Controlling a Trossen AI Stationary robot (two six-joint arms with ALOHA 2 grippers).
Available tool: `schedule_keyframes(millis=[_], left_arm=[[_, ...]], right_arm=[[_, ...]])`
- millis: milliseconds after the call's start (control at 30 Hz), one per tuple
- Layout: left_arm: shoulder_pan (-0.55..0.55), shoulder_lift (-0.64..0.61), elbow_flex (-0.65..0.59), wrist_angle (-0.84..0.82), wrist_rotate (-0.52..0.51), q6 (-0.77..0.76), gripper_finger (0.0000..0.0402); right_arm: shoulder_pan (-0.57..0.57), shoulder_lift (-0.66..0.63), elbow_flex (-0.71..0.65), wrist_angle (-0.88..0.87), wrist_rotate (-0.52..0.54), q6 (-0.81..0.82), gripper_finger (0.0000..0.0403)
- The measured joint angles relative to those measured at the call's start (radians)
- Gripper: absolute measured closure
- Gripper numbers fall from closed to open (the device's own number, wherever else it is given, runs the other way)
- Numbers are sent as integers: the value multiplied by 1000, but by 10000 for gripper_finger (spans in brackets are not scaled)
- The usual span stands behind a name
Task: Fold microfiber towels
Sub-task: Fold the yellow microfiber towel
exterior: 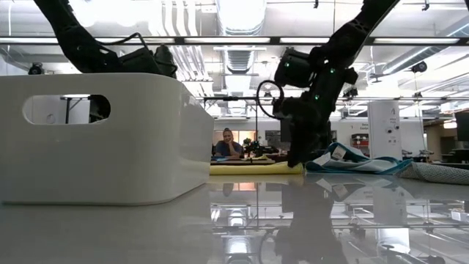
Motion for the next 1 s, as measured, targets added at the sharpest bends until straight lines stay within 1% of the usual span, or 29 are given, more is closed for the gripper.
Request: schedule_keyframes(millis=[167, 300, 467, 733, 867, 1000], left_arm=[[0, 0, 0, 0, -4, 0, 393], [0, 0, 0, 0, -7, 0, 393], [1, -7, 1, -21, -16, 2, 393], [1, -15, 0, -31, -23, 3, 393], [1, -16, 0, -38, -23, 3, 393], [1, -16, 0, -38, -23, 3, 393]], right_arm=[[0, -29, 0, -11, -8, 25, 390], [0, -37, 1, -25, -52, 63, 369], [-3, -44, 1, -63, -72, 111, 317], [-59, -47, 5, -77, -72, 190, 211], [-98, -47, 5, -45, -70, 221, 168], [-129, -32, -1, 7, -68, 245, 139]])
